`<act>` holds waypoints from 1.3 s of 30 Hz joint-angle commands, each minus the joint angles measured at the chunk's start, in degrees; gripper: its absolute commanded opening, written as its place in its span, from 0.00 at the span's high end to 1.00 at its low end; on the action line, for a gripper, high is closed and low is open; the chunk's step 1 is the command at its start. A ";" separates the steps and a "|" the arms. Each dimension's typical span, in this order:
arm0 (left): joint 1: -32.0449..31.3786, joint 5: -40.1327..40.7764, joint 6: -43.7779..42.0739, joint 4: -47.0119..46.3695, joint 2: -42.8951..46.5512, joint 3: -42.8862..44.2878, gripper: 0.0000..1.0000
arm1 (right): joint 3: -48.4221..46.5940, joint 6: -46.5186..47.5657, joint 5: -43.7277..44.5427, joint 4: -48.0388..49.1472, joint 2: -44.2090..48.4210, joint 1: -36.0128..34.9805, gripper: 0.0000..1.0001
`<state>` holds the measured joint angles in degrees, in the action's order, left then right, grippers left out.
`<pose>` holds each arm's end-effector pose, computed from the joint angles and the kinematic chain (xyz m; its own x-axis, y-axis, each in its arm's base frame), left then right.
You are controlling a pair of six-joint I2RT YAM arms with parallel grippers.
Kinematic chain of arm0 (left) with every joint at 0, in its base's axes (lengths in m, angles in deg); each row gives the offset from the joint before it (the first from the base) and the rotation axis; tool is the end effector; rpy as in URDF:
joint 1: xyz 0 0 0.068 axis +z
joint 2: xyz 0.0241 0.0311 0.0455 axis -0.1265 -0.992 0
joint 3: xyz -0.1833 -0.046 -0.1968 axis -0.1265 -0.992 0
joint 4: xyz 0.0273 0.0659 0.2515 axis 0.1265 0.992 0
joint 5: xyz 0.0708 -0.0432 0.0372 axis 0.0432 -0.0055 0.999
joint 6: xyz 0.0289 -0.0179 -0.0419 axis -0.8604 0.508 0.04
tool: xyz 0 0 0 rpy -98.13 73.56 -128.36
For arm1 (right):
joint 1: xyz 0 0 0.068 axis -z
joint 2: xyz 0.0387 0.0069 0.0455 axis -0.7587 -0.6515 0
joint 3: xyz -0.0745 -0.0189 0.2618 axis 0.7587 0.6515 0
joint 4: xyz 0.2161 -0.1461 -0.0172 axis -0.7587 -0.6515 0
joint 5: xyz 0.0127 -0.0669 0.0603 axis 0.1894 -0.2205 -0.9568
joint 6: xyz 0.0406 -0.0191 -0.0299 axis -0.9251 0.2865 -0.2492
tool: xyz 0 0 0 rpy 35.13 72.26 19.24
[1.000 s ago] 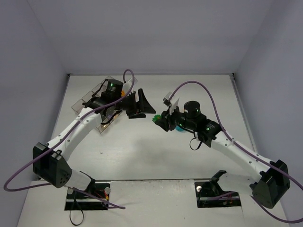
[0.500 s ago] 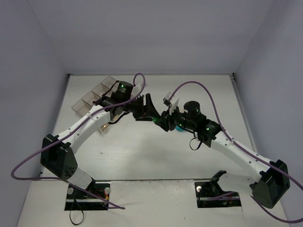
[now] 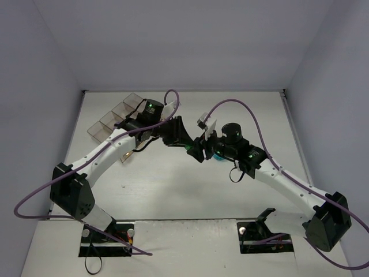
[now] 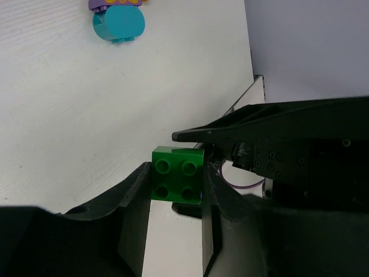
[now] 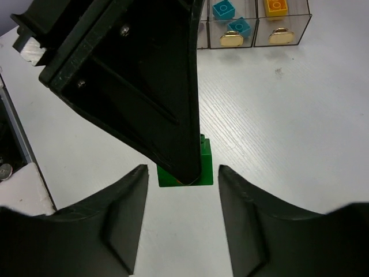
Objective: Sort the legos into containers by color
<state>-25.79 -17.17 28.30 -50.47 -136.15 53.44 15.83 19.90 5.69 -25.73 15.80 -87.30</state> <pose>0.2769 -0.2078 0.3330 -0.9402 -0.0142 -0.3403 0.2949 0.4657 -0.8344 0.2054 0.1794 0.3224 -0.1125 -0.0992 -0.9887 -0.8903 0.4520 0.0559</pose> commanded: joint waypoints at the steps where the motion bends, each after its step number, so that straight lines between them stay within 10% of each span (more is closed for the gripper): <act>1: -0.08 2.12 -1.75 -2.22 3.23 0.56 1.00 | -2.18 -0.58 0.27 4.17 -0.82 -0.54 0.50; 6: 5.26 8.00 -7.72 5.77 6.31 -1.46 1.00 | -1.66 -0.58 3.61 3.55 -0.48 -0.54 0.26; 20: 31.73 35.87 -17.05 16.25 11.24 -6.56 0.92 | 1.07 -6.47 12.84 1.09 2.34 -0.37 0.25; 39: 35.26 39.74 -15.12 6.76 -2.74 -4.19 0.53 | 5.02 -10.77 23.12 -5.85 7.44 1.65 0.26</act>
<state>9.11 21.62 12.47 -40.30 -139.71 45.94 21.18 10.92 25.93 -32.90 22.03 -86.40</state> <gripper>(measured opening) 0.465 0.746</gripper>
